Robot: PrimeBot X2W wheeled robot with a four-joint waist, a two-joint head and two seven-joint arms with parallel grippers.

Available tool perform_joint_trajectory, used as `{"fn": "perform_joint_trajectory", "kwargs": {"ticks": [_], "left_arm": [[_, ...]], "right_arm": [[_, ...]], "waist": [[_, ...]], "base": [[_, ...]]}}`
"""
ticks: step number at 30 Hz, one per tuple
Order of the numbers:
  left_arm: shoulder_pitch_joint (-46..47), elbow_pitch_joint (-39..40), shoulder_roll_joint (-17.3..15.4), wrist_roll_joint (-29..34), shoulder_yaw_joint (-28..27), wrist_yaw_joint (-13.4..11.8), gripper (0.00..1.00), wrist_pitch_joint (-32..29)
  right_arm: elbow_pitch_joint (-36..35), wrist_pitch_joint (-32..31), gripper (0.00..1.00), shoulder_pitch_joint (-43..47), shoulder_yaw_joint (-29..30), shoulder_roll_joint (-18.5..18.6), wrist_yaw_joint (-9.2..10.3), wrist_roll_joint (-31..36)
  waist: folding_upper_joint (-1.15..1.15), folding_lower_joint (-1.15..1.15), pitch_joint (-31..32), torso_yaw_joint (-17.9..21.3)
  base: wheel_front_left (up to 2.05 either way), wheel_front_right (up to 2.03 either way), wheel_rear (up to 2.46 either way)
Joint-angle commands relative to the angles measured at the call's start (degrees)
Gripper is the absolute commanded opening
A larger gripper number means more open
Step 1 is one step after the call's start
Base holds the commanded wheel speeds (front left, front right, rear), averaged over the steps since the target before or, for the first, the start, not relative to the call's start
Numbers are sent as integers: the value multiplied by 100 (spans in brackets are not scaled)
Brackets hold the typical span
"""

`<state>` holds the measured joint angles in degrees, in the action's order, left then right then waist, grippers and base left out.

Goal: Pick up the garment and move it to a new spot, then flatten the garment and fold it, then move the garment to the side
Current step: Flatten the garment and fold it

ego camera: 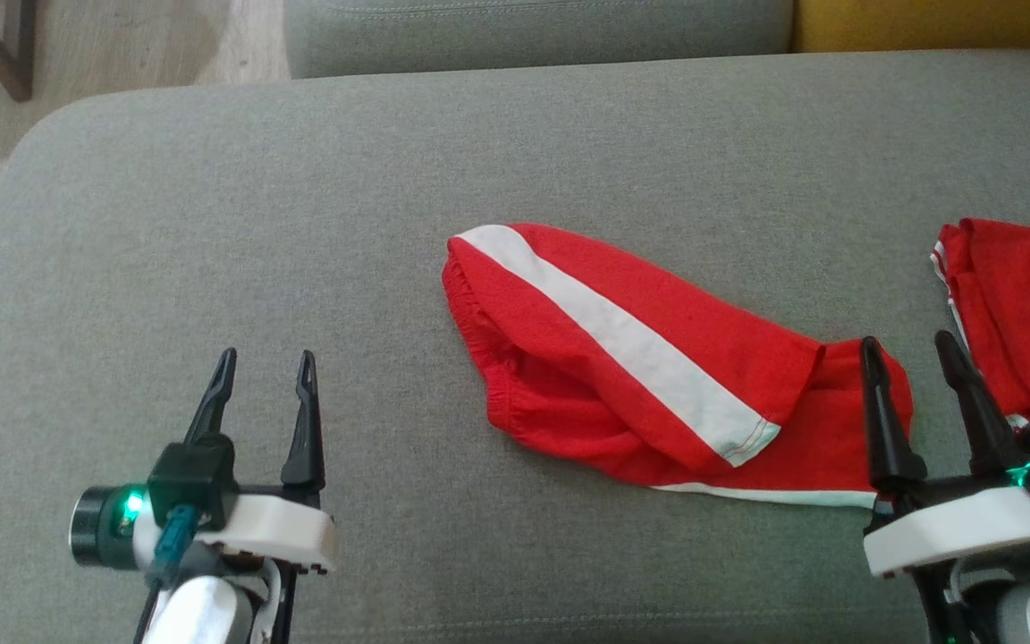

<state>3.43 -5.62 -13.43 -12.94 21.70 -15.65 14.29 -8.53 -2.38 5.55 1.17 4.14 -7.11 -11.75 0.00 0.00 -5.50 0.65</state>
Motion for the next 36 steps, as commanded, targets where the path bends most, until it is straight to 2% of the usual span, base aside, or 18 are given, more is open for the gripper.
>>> {"fn": "perform_joint_trajectory", "kwargs": {"ticks": [1, 6, 12, 15, 16, 19, 26, 30, 36], "left_arm": [[153, 195, -119, -38, -193, -37, 100, 49], [215, 225, -153, 8, -143, -42, 100, 15], [585, 250, -145, 106, 33, 91, 100, -112], [1235, 177, -22, 122, 273, 378, 100, -402], [1235, 177, -22, 122, 273, 378, 100, -402], [1941, -60, 163, 76, 485, 681, 100, -813], [3509, -1358, 660, -294, 750, 1338, 100, -2008], [4190, -2276, 727, -486, 742, 1598, 100, -2593], [4958, -3316, 633, -941, 618, 2069, 100, -3427]], "right_arm": [[-223, -3, 100, -55, -98, 35, -37, 18], [-224, -3, 100, -70, -101, 38, -37, 10], [-259, -5, 100, -130, -109, 43, -37, 4], [-297, 6, 100, -217, -111, 71, -37, -18], [-297, 6, 100, -217, -111, 71, -37, -18], [-319, 14, 100, -304, -127, 93, -37, -35], [-241, 72, 100, -517, -215, 136, -37, -101], [-156, 122, 100, -607, -230, 140, -37, -142], [-51, 217, 100, -706, -241, 142, -37, -168]], "waist": [[0, 0, -6, -4], [0, 0, -32, -14], [0, 0, -161, 3], [0, 0, -375, 44], [0, 0, -375, 44], [0, 0, -578, 112], [0, 0, -976, 356], [0, 0, -1144, 492], [0, 0, -1301, 596]], "base": [[0, 0, 0], [0, 0, 0], [0, 0, 0], [0, 0, 0], [0, 0, 0], [0, 0, 0], [0, 0, 0], [0, 0, 0], [0, 0, 0]]}}
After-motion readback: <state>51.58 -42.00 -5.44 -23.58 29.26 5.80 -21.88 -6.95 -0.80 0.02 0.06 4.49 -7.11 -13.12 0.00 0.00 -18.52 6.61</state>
